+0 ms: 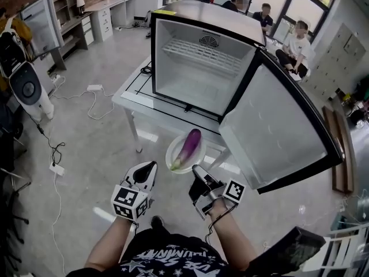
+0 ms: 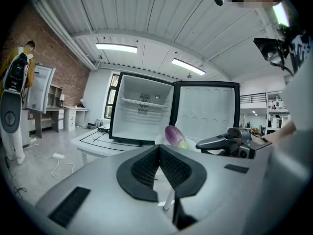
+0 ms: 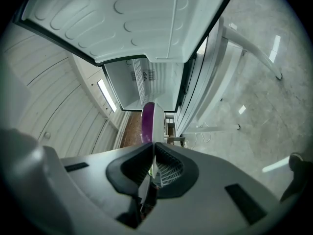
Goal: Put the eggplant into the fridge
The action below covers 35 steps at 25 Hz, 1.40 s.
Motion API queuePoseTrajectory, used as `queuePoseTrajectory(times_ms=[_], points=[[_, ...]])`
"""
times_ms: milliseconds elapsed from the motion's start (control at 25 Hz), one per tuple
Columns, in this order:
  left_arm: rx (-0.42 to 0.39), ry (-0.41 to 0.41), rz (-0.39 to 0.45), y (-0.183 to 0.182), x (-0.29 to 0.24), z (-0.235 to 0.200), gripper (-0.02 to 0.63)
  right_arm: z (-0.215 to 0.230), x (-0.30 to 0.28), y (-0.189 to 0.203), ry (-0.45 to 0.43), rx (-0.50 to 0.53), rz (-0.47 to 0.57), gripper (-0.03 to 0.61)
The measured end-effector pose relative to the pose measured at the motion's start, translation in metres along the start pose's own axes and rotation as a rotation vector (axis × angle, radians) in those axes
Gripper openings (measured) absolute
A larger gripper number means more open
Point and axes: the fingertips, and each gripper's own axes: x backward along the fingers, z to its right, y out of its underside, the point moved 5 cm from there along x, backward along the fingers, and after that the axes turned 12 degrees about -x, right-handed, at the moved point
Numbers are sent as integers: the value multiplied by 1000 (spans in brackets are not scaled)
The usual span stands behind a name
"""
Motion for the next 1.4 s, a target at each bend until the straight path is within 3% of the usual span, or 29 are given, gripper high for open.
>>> queuePoseTrajectory(times_ms=[480,840,1120,1400], points=[[4,29,14,5,-8,-66,9,1,-61,1,-19,8,61,20],[29,30,21,3,-19,-87,9,-6,-92,-4,-14,13,55,20],[24,12,4,4,-52,-112,9,0,-130,-36,-12,4,30,20],[2,14,-3,-11,-117,-149,9,-2,-181,-88,-26,-3,19,20]])
